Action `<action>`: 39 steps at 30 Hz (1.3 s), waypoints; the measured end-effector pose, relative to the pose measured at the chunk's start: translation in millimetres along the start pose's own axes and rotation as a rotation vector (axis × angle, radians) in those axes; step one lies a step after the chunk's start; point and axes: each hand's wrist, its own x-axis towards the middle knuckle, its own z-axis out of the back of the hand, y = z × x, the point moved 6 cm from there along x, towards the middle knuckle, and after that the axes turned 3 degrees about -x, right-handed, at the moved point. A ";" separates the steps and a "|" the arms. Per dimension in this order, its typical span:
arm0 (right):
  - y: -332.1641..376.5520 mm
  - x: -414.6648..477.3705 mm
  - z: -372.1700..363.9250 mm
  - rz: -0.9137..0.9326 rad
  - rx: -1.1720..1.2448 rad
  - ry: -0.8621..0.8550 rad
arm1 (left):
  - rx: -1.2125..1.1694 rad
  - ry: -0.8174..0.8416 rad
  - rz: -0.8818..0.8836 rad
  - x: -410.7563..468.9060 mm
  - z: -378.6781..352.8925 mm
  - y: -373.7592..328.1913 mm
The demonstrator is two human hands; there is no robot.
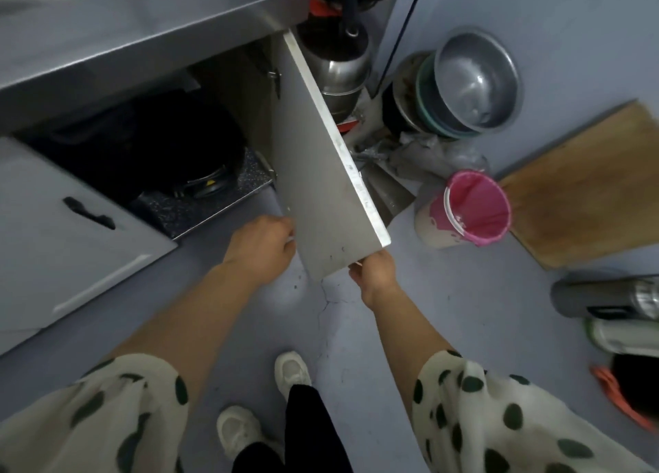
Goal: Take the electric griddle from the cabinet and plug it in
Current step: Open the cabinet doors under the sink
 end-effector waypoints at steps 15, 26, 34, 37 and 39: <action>67.1 13.2 22.4 0.123 0.696 -0.147 | 0.051 0.007 -0.022 14.1 20.3 14.9; 80.2 15.9 37.1 0.075 0.476 -0.171 | 0.071 -0.005 -0.002 15.6 31.9 27.5; 60.1 -1.4 -5.7 -0.061 0.401 -0.052 | 0.040 -0.053 0.053 -2.1 52.8 41.8; 61.4 -13.3 -37.8 -0.035 0.317 0.022 | 0.020 -0.088 0.081 -15.2 66.5 57.6; 65.2 -18.3 -55.0 -0.024 0.263 0.063 | 0.007 -0.100 0.102 -21.0 72.4 68.6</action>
